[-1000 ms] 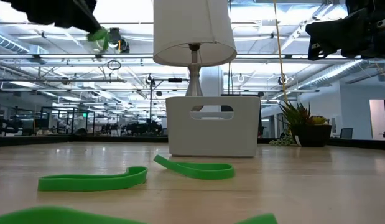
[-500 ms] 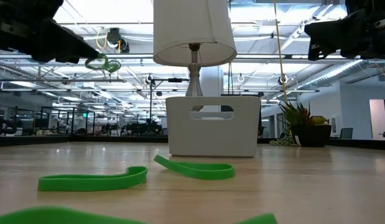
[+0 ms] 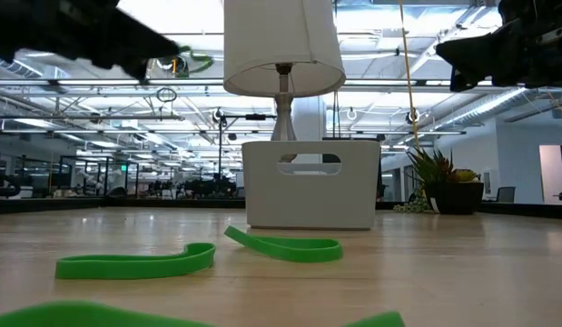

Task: Pick and place rubber bands into bin
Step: Put the green rubber band into the gray bin

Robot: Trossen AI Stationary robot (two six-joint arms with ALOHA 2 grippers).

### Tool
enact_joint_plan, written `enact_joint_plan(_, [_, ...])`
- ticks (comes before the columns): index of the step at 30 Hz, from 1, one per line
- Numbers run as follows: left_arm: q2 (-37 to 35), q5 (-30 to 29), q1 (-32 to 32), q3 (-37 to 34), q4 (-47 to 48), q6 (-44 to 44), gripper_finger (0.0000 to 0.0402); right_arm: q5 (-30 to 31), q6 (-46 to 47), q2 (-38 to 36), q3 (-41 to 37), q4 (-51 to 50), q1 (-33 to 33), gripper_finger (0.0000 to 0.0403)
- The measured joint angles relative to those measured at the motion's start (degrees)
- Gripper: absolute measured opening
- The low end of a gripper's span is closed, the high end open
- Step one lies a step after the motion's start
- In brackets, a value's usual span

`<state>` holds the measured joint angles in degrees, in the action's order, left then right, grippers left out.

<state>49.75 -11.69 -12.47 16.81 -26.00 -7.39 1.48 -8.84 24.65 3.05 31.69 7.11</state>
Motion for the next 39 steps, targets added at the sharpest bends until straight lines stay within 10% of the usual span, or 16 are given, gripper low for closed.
enact_joint_plan(21, [46.2,23.8,12.8,36.0,11.8,-8.6,0.0,-0.1,0.2,0.0,-0.1,0.2,0.0,0.0])
enact_joint_plan(30, [51.5,25.3,15.0,37.9,11.9,-5.2,0.001,-0.2,-0.1,0.0,-0.1,-0.2,0.0,0.0])
enact_joint_plan(39, [50.5,25.4,14.8,38.0,12.2,-3.9,0.012,-0.3,-0.2,0.0,-0.2,-0.2,0.0,0.0])
